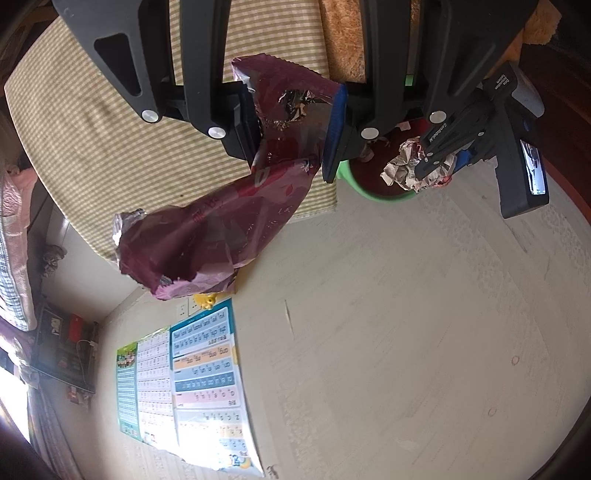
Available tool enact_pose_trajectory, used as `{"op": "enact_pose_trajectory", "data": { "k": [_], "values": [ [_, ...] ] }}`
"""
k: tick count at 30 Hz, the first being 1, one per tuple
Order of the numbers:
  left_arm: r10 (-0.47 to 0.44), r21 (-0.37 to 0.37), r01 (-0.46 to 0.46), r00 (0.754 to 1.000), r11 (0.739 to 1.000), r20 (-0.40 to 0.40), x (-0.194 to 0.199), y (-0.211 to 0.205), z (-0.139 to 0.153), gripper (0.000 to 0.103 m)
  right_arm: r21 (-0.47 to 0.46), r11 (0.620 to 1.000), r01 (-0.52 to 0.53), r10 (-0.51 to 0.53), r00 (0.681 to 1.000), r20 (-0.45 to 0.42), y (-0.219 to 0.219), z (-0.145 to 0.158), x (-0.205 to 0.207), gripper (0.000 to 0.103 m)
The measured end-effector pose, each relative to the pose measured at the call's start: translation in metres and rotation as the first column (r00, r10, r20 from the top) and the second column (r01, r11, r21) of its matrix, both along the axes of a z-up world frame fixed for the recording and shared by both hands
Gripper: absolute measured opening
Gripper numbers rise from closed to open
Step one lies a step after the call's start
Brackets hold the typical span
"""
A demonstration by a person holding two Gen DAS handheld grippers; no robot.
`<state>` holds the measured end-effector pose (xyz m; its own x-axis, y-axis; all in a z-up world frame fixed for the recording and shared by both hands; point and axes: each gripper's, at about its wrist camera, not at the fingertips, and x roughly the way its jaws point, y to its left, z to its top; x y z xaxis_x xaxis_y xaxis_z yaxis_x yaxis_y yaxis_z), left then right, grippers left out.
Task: Collect trash
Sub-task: 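Carry the foil to the bucket with left tool while right tool carries the pink wrapper, then open both tools over the bucket to drop the foil and pink wrapper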
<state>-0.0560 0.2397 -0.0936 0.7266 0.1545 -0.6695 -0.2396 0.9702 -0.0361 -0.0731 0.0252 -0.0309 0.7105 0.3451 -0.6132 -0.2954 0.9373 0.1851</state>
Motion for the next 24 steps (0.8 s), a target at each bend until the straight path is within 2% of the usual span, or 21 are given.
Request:
{"op": "enact_pose_trajectory", "data": {
  "k": [24],
  "values": [
    [0.09, -0.017, -0.092, 0.991, 0.996, -0.102, 0.003, 0.051, -0.046, 0.041, -0.073, 0.988, -0.134, 0.128, 0.988, -0.082, 0.077, -0.033, 0.037, 0.031]
  ]
}}
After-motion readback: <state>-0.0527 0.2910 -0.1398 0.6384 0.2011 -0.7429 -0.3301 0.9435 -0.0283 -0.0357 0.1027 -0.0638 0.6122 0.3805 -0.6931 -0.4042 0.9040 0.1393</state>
